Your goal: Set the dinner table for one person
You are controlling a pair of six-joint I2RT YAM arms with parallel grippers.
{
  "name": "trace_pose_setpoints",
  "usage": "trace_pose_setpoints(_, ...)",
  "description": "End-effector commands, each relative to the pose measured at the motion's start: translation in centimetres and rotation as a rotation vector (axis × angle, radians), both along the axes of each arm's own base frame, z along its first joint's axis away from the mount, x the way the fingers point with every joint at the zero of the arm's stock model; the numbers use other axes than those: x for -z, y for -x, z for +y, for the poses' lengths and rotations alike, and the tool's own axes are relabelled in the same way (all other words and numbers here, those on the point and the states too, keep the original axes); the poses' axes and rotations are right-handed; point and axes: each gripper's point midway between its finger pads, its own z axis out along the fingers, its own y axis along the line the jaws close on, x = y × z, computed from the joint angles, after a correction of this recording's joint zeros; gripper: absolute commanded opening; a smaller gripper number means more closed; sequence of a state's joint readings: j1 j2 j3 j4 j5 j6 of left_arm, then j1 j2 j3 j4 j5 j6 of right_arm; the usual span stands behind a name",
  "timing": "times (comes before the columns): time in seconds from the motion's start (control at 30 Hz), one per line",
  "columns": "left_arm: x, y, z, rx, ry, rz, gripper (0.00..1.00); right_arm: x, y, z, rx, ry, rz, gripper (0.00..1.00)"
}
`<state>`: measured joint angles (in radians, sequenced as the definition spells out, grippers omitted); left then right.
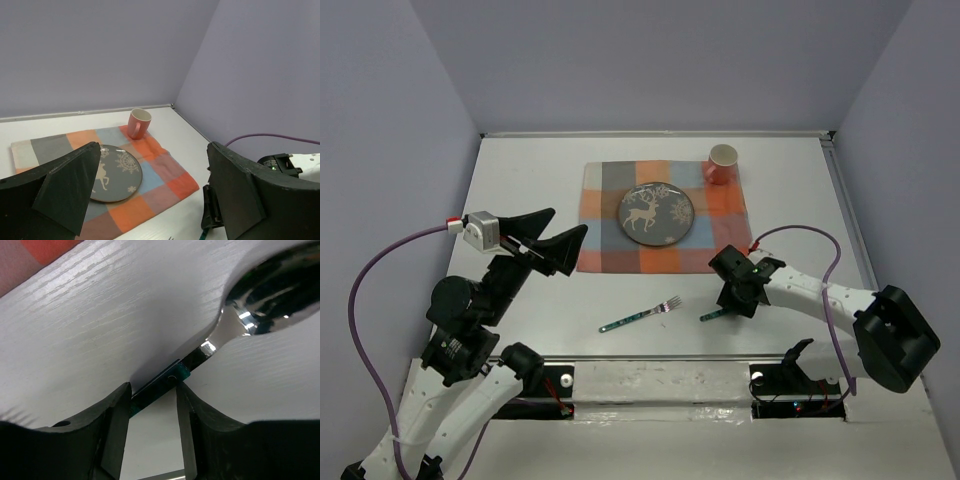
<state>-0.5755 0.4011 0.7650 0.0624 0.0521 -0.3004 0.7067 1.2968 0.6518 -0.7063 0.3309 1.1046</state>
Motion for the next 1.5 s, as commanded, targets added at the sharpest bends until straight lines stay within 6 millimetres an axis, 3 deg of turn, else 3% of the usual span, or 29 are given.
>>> trace_pose_setpoints(0.0,-0.9,0.2,-0.1,0.006,0.013,-0.039,0.99,0.2,-0.1,-0.3,0.032,0.001,-0.028,0.44)
trace_pose_setpoints(0.33,-0.9,0.0,-0.1,0.003,0.013,-0.036,0.99,0.0,-0.2,-0.8,0.068,0.001,-0.056,0.37)
trace_pose_setpoints(0.5,-0.7,-0.1,-0.1,0.001,0.009,-0.033,0.99,-0.5,-0.8,-0.9,0.077,0.011,-0.081,0.23)
trace_pose_setpoints(0.6,-0.7,-0.1,-0.2,0.003,0.009,-0.031,0.99,-0.9,-1.1,-1.3,0.086,0.037,-0.096,0.20)
trace_pose_setpoints(0.77,-0.6,-0.2,-0.2,0.001,0.005,-0.028,0.99,-1.9,-1.1,-3.1,0.116,0.115,-0.123,0.01)
trace_pose_setpoints(0.97,-0.4,-0.4,-0.3,0.001,0.001,-0.023,0.99,-5.8,-1.5,-5.7,0.155,0.192,-0.225,0.00)
trace_pose_setpoints(1.03,-0.4,-0.5,-0.2,-0.002,0.001,-0.021,0.99,-8.6,-3.0,-5.9,0.142,0.209,-0.316,0.00)
trace_pose_setpoints(1.07,-0.4,-0.5,-0.2,-0.003,0.001,-0.020,0.99,-9.8,-3.7,-5.8,0.031,0.241,-0.338,0.00)
trace_pose_setpoints(1.13,-0.3,-0.6,-0.3,-0.002,-0.002,-0.018,0.99,-12.2,-6.3,-3.1,-0.187,0.231,-0.415,0.00)
trace_pose_setpoints(1.3,-0.2,-0.8,-0.1,-0.015,-0.003,-0.015,0.99,-15.1,-10.7,1.5,-0.440,0.225,-0.514,0.00)
trace_pose_setpoints(1.33,-0.1,-0.9,-0.1,-0.018,-0.005,-0.012,0.99,-16.0,-12.2,3.3,-0.482,0.204,-0.545,0.00)
trace_pose_setpoints(1.47,0.1,-1.2,-0.2,-0.019,-0.008,-0.003,0.99,-17.0,-15.7,7.5,-0.682,0.197,-0.608,0.00)
